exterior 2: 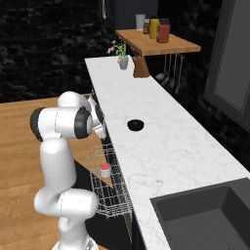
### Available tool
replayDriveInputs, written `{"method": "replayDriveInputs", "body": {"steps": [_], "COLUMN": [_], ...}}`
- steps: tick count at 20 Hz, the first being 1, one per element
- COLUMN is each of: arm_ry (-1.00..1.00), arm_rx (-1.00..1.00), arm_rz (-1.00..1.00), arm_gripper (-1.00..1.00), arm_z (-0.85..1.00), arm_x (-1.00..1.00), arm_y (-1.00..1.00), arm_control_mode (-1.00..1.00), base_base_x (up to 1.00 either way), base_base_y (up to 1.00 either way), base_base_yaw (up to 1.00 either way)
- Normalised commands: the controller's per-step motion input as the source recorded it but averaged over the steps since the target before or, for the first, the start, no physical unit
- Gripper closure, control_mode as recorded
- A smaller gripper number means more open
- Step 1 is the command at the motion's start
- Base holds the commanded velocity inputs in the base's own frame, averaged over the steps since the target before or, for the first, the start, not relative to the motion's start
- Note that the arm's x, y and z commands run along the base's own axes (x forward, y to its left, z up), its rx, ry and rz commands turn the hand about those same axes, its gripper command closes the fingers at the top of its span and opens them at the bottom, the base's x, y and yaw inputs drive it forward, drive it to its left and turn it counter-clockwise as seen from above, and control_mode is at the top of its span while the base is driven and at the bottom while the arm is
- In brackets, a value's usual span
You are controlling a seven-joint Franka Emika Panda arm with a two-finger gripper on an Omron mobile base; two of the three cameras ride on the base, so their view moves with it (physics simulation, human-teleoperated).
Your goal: Pick up the cup and bowl from the counter, place them in the dishwasher, and close the dishwasher door.
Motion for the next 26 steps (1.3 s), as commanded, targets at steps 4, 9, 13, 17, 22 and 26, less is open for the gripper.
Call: {"method": "replayDriveInputs", "body": {"steps": [4,9,13,17,22,26], "arm_ry": [0.0,0.07,0.15,0.14,0.07,0.0], "arm_rx": [0.07,0.05,0.0,0.0,-0.04,-0.02], "arm_rz": [-0.01,0.0,0.08,0.16,0.17,0.05], "arm_gripper": [-1.0,-1.0,-1.0,-1.0,-1.0,-1.0], "arm_z": [0.96,0.5,0.0,-0.2,-0.26,-0.21], "arm_x": [0.0,0.0,0.0,0.01,0.04,0.02], "arm_y": [-0.26,-0.38,-0.49,-0.44,-0.31,-0.24], "arm_control_mode": [-1.0,-1.0,-1.0,-1.0,-1.0,-1.0], "base_base_x": [0.0,0.0,0.0,0.0,0.0,0.0], "base_base_y": [0.0,0.0,0.0,0.0,0.0,0.0], "base_base_yaw": [0.0,0.0,0.0,0.0,0.0,0.0]}}
